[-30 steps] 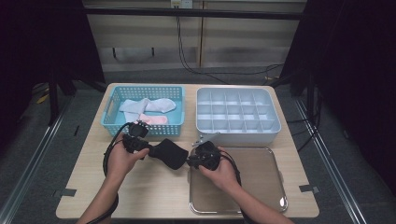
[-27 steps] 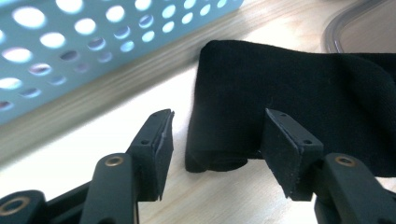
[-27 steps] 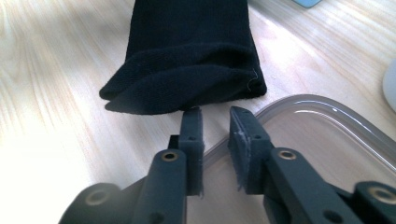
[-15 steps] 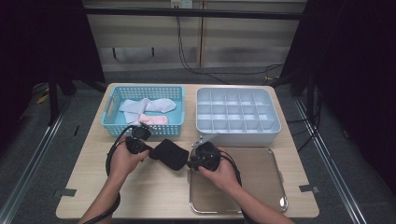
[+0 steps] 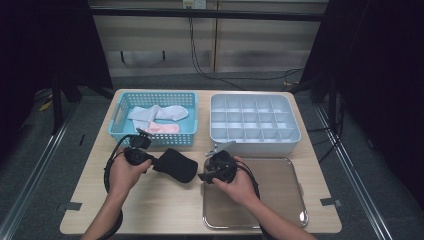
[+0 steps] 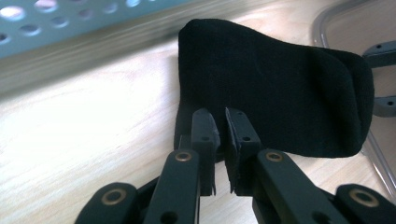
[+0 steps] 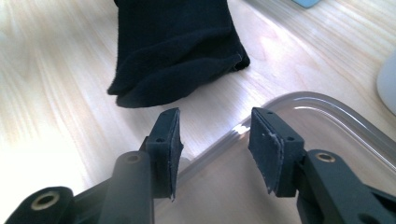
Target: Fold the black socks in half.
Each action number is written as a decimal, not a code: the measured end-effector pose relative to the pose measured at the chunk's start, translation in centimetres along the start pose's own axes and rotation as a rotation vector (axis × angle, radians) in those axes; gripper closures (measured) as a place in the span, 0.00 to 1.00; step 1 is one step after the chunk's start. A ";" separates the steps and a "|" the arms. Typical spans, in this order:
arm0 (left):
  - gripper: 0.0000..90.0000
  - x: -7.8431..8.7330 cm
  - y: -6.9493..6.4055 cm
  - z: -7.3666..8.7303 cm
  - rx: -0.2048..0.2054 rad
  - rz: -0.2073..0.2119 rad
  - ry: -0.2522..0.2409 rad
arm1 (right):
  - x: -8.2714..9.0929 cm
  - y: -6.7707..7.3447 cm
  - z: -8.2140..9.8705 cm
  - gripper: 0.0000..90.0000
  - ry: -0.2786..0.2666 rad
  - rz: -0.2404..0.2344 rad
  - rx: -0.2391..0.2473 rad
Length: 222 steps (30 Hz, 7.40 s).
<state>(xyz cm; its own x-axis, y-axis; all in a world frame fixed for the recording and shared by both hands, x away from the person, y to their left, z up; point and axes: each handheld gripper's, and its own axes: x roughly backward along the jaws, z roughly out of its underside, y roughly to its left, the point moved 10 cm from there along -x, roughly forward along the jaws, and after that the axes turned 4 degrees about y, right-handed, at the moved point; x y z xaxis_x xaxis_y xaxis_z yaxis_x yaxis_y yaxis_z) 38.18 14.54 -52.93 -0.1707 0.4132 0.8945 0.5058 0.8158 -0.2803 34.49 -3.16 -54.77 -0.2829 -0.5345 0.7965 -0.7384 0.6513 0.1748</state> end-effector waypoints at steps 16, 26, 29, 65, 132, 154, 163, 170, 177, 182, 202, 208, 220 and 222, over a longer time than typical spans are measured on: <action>0.92 -0.6 -1.2 1.3 -0.008 0.015 0.029 | -0.6 1.2 -3.7 0.53 -0.033 -0.010 0.011; 0.69 -0.2 -0.5 0.8 0.007 -0.006 -0.026 | -2.3 0.1 -2.0 0.63 0.028 0.009 0.008; 0.59 0.7 0.1 0.1 0.026 -0.016 -0.064 | -2.4 0.0 -1.9 0.65 0.020 0.009 0.006; 0.84 -2.6 -0.8 -0.4 -0.030 -0.019 0.076 | -1.0 0.1 -2.0 0.91 0.006 0.022 0.047; 0.87 -1.8 -6.4 -1.9 -0.159 0.085 0.078 | -1.5 0.6 -0.9 0.98 0.016 -0.002 0.056; 0.76 -4.0 -8.8 -1.1 -0.203 0.140 0.122 | -2.9 0.4 -0.5 0.97 0.012 0.009 0.038; 0.61 -3.4 -9.0 -1.2 -0.183 0.173 0.102 | -1.9 -0.2 -0.5 0.96 0.005 0.022 0.033; 0.57 -2.1 -9.5 -1.6 -0.195 0.165 0.095 | -1.2 -0.7 -0.6 0.96 0.003 0.034 0.028; 0.55 -1.7 -9.9 -1.8 -0.180 0.187 0.093 | -1.2 -0.7 -0.6 0.96 0.004 0.036 0.030; 0.58 -2.0 -10.3 -1.7 -0.191 0.195 0.104 | -1.4 -0.8 -0.4 0.96 0.008 0.040 0.031; 0.57 -2.7 -10.3 -1.4 -0.242 0.176 0.119 | -1.5 -1.1 -0.2 0.96 -0.003 0.046 0.025; 0.54 -1.9 -9.9 -1.8 -0.205 0.181 0.094 | -1.5 -1.1 -0.2 0.96 0.001 0.046 0.021; 0.50 0.2 -9.0 -2.9 -0.211 0.166 0.041 | -1.6 -1.1 -0.3 0.96 0.010 0.048 0.023; 0.49 0.4 -8.2 -2.9 -0.206 0.127 0.044 | -1.6 -1.0 -0.3 0.96 0.010 0.046 0.022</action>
<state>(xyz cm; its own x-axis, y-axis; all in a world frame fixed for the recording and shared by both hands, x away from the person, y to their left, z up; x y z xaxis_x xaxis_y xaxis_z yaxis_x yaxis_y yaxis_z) 36.39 6.82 -49.25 -0.0603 0.4858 0.8720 0.6834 0.6569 -0.3187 35.93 -2.77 -56.06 -0.3113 -0.4987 0.8089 -0.7381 0.6631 0.1248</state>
